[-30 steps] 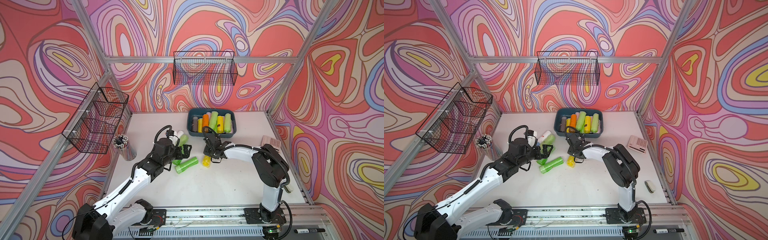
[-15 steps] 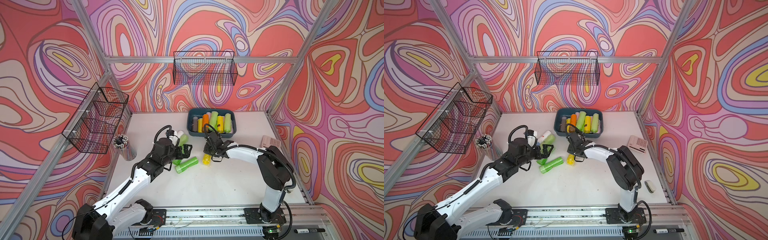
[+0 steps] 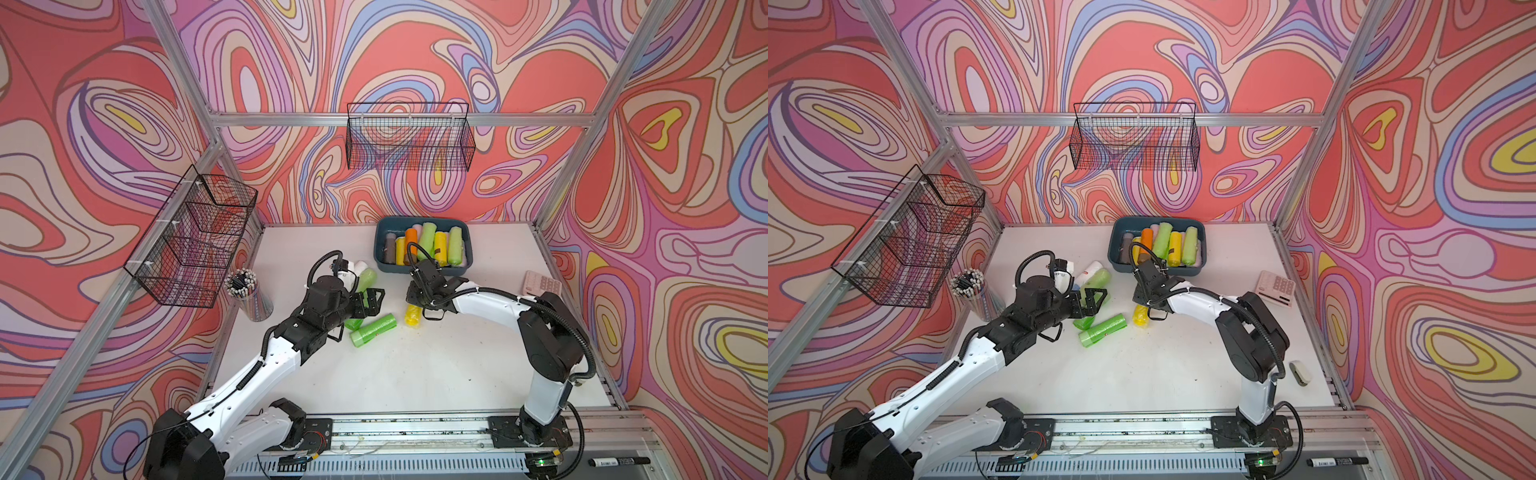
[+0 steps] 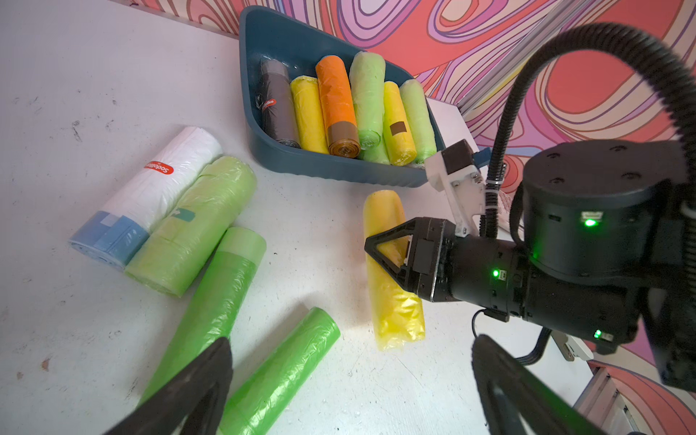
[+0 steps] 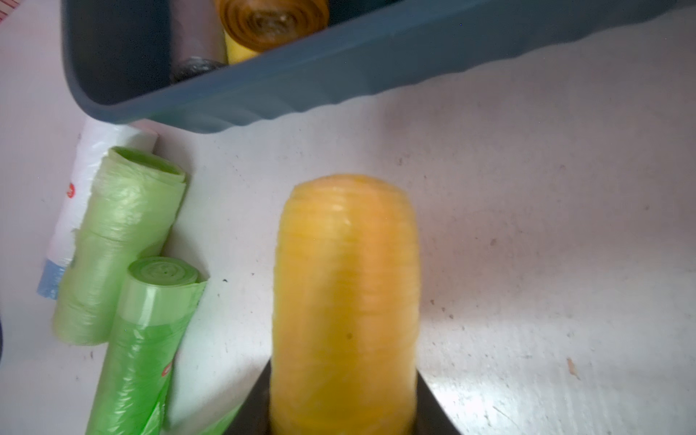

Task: Put the roll of trash bags into the storage box
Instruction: Pick up the roll of trash bags from the center of the board, then place the roll of trash bags in the storage box.

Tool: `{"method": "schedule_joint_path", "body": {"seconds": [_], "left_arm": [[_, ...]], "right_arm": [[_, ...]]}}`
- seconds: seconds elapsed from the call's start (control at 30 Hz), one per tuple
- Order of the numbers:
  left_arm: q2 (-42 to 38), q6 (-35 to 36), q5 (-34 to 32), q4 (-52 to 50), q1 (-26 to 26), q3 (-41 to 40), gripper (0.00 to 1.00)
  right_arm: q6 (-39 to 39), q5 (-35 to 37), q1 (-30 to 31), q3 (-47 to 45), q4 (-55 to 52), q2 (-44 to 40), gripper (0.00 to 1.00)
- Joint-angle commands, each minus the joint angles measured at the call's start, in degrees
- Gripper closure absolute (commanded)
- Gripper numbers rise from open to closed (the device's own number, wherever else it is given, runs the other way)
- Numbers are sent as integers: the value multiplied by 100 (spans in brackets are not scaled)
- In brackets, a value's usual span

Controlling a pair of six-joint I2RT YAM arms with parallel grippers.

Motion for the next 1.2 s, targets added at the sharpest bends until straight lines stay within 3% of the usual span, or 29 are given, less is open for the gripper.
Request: {"method": "schedule_joint_path", "body": {"seconds": [0.0, 0.5, 0.67, 0.8, 1.17], "left_arm": [[-46, -82, 51, 135, 42, -7, 0], [-58, -182, 151, 163, 42, -2, 0], [15, -354, 505, 243, 42, 12, 0], [35, -491, 693, 310, 42, -3, 0], [-237, -396, 461, -248, 43, 170, 0]], "right_arm": [[-93, 46, 26, 217, 2, -283, 77], [-555, 192, 26, 777, -192, -310, 78], [-950, 405, 26, 1099, -281, -234, 77], [-1261, 404, -7, 1433, -275, -12, 77], [-1763, 147, -395, 2674, -41, 1061, 78]]}}
